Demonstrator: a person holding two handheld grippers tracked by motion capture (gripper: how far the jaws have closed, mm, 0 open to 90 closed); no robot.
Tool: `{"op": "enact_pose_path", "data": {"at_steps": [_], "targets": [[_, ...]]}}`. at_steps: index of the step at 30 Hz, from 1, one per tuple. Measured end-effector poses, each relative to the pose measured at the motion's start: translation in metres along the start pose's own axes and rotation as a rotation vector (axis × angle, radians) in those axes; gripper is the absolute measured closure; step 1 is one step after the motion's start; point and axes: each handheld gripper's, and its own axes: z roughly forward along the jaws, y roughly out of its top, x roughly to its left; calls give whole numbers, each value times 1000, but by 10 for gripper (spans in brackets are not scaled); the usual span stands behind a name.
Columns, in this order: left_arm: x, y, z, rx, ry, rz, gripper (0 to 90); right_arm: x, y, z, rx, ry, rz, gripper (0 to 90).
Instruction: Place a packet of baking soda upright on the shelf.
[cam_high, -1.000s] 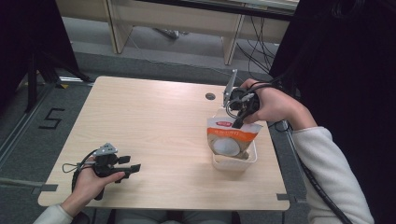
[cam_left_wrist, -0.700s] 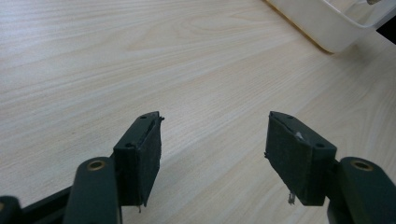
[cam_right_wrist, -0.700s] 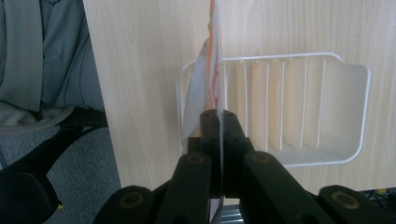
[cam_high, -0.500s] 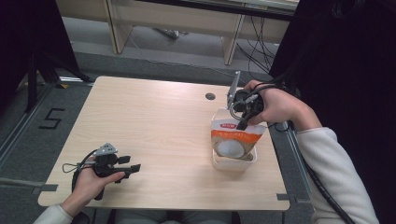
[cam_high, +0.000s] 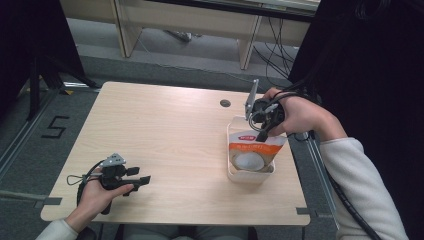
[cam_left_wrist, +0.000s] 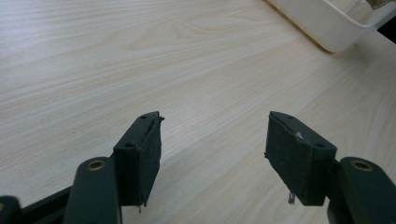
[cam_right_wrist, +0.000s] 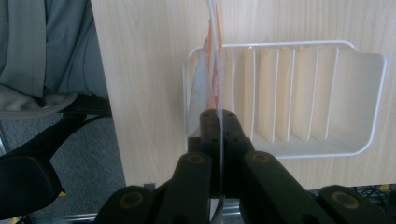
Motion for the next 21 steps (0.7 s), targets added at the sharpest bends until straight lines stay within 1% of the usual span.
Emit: {"op": "enact_pose_path", "data": {"at_steps": [1, 2, 3, 4, 6, 7, 8, 9, 11, 14, 15, 17, 18, 19, 21], "targets": [[0, 0, 0, 0, 0, 0, 353, -1, 0, 1, -5, 2, -20, 900], [0, 0, 0, -1, 0, -1, 353, -1, 0, 1, -5, 4, -19, 900], [0, 0, 0, -1, 0, -1, 353, -1, 0, 1, 3, 4, -5, 900], [0, 0, 0, -1, 0, -1, 353, -1, 0, 1, 3, 4, -5, 900], [0, 0, 0, -1, 1, -1, 353, -2, -2, 2, -8, -2, -33, 900], [0, 0, 0, 0, -2, -2, 353, -1, -2, 1, 7, 3, -10, 900], [0, 0, 0, -3, -1, -1, 353, 1, -2, 1, 13, -3, 4, 900], [0, 0, 0, -1, 0, -1, 353, 1, -3, 1, 14, -3, 10, 900], [0, 0, 0, 0, -1, -1, 353, 0, -4, 2, 12, -1, 3, 900], [0, 0, 0, -1, 1, -2, 354, -2, -4, 3, 11, 0, -21, 900], [0, 0, 0, 0, 0, 0, 353, -1, -5, 4, 14, 1, -18, 900], [0, 0, 0, 0, 0, -1, 353, 0, -5, 3, 27, 3, 7, 900], [0, 0, 0, 0, 0, -1, 353, 0, -5, 3, 27, 3, 7, 900], [0, 0, 0, 0, 1, -1, 353, -1, -5, 5, 28, 13, -6, 900], [0, 0, 0, 0, 0, -1, 353, 0, -6, 5, 27, 13, -3, 900]]}}
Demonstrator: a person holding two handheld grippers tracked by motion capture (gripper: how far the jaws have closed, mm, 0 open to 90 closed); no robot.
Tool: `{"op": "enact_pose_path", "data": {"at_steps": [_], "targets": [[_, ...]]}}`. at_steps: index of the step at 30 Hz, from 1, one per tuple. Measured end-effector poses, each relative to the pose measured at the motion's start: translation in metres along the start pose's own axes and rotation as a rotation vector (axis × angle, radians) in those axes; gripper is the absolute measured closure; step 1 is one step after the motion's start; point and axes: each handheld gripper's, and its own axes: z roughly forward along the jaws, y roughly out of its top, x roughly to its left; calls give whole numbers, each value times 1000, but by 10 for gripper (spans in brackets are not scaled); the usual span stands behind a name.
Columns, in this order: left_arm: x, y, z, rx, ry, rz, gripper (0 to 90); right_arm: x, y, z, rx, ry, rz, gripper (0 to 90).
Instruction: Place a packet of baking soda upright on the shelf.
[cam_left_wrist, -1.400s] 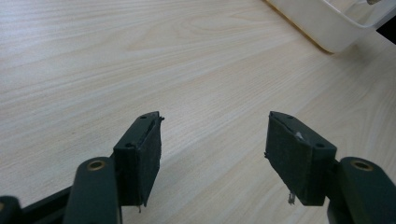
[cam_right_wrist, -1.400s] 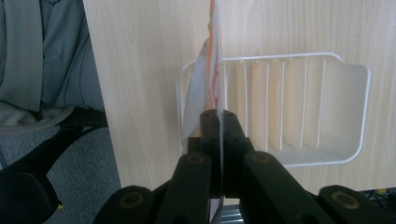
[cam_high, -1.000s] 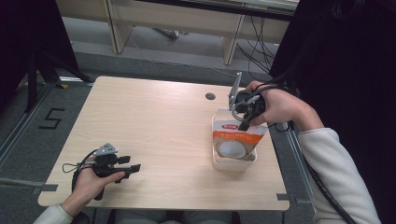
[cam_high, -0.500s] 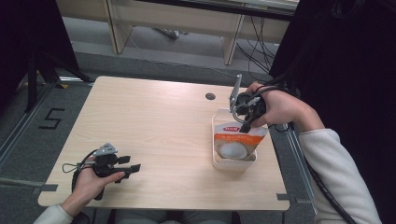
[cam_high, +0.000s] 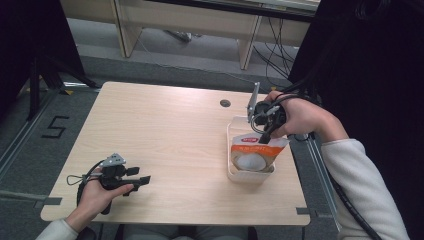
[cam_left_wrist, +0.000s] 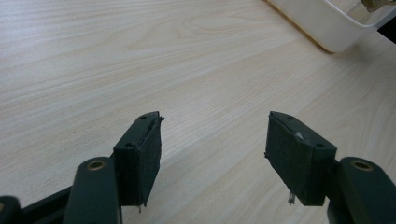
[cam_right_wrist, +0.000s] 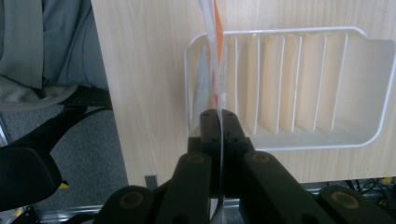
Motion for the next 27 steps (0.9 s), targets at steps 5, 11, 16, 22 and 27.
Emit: {"op": "enact_pose_path", "data": {"at_steps": [5, 11, 16, 22, 27], "targets": [[0, 0, 0, 0, 1, 0, 353, 0, 1, 2, 4, 4, -8, 900], [0, 0, 0, 1, 1, 0, 353, 3, 1, 5, 35, 10, 35, 900], [0, 0, 0, -1, -2, -1, 353, 0, 3, 9, 23, 10, -2, 900], [0, 0, 0, -2, -1, 0, 353, 0, 3, 11, 35, 20, -1, 900], [0, 0, 0, 0, 1, 1, 353, 1, 3, 13, 43, 21, 6, 900]]}}
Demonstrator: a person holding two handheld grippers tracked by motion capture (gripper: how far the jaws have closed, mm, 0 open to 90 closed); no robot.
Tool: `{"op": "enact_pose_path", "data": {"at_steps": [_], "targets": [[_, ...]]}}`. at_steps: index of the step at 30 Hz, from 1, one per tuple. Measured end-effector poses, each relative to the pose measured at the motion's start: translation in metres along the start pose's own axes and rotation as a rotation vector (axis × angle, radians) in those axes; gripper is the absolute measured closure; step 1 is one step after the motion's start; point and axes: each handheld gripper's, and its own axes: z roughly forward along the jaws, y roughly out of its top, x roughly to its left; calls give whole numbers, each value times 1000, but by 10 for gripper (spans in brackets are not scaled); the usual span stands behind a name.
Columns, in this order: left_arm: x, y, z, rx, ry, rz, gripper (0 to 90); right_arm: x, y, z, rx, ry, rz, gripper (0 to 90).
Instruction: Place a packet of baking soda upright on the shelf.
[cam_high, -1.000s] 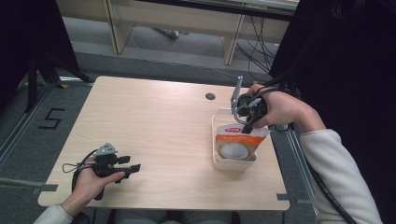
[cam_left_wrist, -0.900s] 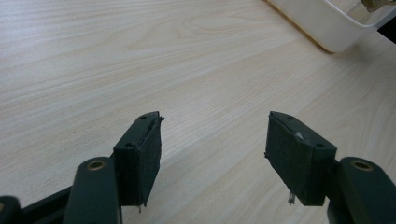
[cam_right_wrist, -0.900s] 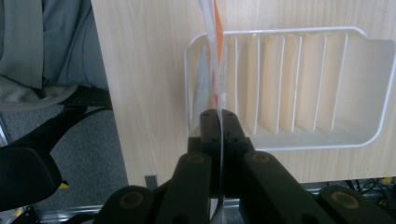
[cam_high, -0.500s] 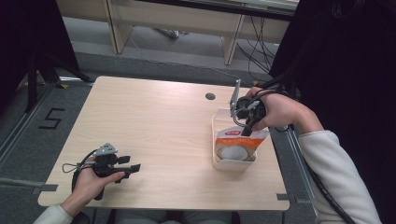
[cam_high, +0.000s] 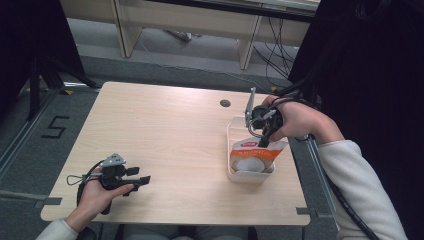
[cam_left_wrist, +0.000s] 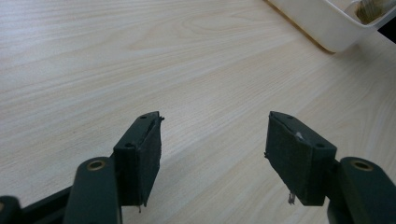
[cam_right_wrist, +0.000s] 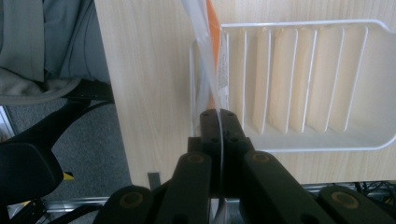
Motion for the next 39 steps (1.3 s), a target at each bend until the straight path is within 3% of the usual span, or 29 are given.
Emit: {"op": "enact_pose_path", "data": {"at_steps": [3, 5, 7, 10, 11, 14, 17, 19, 24, 31, 33, 34, 39], "targets": [[0, 0, 0, 2, 0, -2, 353, 1, 0, 1, 18, 4, 28, 900], [0, 0, 0, 1, 0, -2, 353, 1, 0, 1, 19, 1, 27, 900], [0, 0, 0, 0, 0, 0, 354, -2, 1, 3, 21, 6, -9, 900], [0, 0, 0, -1, -2, -1, 353, 0, 1, 3, 29, 5, 13, 900], [0, 0, 0, -1, -2, -1, 354, -2, 1, 4, 25, 2, -15, 900], [0, 0, 0, 0, 0, 0, 353, -1, 2, 5, 35, 4, 11, 900], [0, 0, 0, 1, -3, -2, 353, -2, 2, 7, 35, 3, -10, 900], [0, 0, 0, 2, 0, 2, 353, -1, 1, 7, 38, 5, 15, 900], [0, 0, 0, 1, 0, -1, 353, -2, 2, 10, 38, 10, -9, 900], [0, 0, 0, 2, 0, 0, 353, -1, 2, 12, 44, 10, 15, 900], [0, 0, 0, 2, 0, 2, 353, -3, 3, 13, 39, 16, -6, 900], [0, 0, 0, 3, 0, 2, 353, -1, 2, 12, 44, 16, 20, 900], [0, 0, 0, 1, 0, 2, 354, -3, 1, 14, 38, 8, 4, 900]]}}
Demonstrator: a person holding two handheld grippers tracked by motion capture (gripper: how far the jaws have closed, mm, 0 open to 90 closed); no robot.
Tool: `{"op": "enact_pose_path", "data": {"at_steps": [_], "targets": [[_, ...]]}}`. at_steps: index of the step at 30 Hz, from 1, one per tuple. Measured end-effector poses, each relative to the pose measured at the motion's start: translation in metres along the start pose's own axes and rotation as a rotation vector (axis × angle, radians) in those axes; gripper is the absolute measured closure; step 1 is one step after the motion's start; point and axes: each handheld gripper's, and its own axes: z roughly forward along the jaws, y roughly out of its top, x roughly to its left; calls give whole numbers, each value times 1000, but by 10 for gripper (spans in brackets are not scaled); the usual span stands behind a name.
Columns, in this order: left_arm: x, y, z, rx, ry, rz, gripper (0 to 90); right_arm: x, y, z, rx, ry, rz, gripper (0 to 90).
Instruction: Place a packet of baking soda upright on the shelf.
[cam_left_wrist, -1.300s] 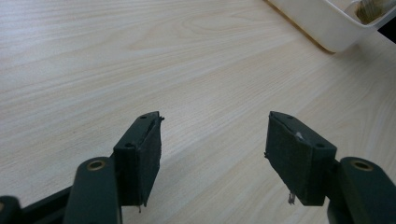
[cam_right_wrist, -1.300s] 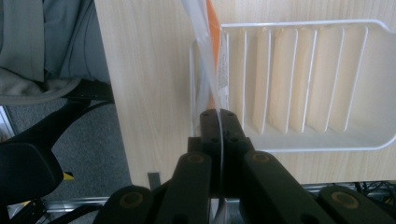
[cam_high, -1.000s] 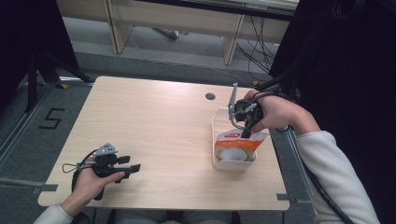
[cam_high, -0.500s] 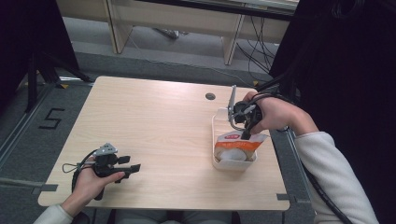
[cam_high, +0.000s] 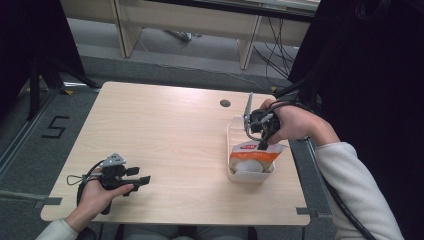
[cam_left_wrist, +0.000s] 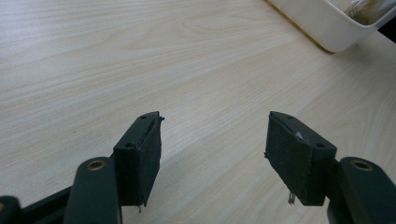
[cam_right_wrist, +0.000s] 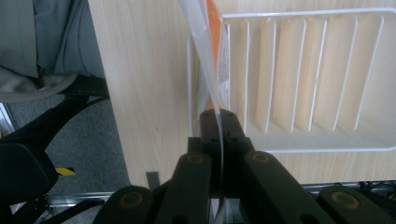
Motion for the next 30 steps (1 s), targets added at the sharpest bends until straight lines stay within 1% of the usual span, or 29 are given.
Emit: {"op": "enact_pose_path", "data": {"at_steps": [1, 2, 4, 5, 8, 9, 10, 11, 12, 13, 15, 16, 17, 19, 20, 21, 22, 26, 27, 28, 29, 30], "targets": [[0, 0, 0, 0, 0, 0, 354, 1, -1, 0, 2, -6, 18, 900], [0, 0, 0, 1, 0, 0, 354, 1, -1, 0, 1, -4, 21, 900], [0, 0, 0, 1, 0, 0, 353, 1, -2, 1, -5, -1, 18, 900], [0, 0, 0, 0, 1, 0, 353, 0, -2, 2, -8, -1, 4, 900], [0, 0, 0, 2, -1, -1, 354, 0, -4, 2, -8, -2, -1, 900], [0, 0, 1, -4, -3, -6, 354, 1, -5, 3, -7, -12, 24, 900], [0, 0, 1, -1, -2, -3, 353, 1, -5, 3, -7, -14, 22, 900], [0, 0, 0, 2, -1, 0, 353, 0, -5, 4, -21, -7, 9, 900], [0, 0, 0, 2, -1, 0, 353, 0, -5, 4, -21, -7, 9, 900], [0, 0, 0, 1, 1, 0, 353, 1, -7, 5, -9, -10, 28, 900], [0, 0, 0, 1, 0, 0, 353, 1, -7, 7, -7, -6, 30, 900], [0, 0, 0, 1, 0, 0, 353, -1, -7, 9, -18, -5, 6, 900], [0, 0, 1, -4, -4, -7, 353, 0, -8, 9, -15, -9, 12, 900], [0, 0, 0, -1, -2, -1, 353, 0, -7, 11, -5, -11, 11, 900], [0, 0, 0, 1, 1, 0, 353, 0, -7, 14, -3, -1, 24, 900], [0, 0, 0, 1, 1, 0, 353, 0, -7, 14, -3, -1, 24, 900], [0, 0, 0, 1, 0, -1, 353, -2, -7, 17, -3, -1, 5, 900], [0, 0, 0, 1, 0, 0, 353, -4, -10, 22, -21, 5, 5, 900], [0, 0, 0, 1, 0, 0, 353, -2, -10, 22, 1, -2, 41, 900], [0, 0, 0, 1, 0, -1, 353, -2, -10, 22, 1, -2, 41, 900], [0, 0, 0, 1, -1, -1, 353, -3, -10, 24, -4, 0, 13, 900], [0, 0, 0, -2, 0, -3, 353, -2, -11, 28, 11, 3, 40, 900]]}}
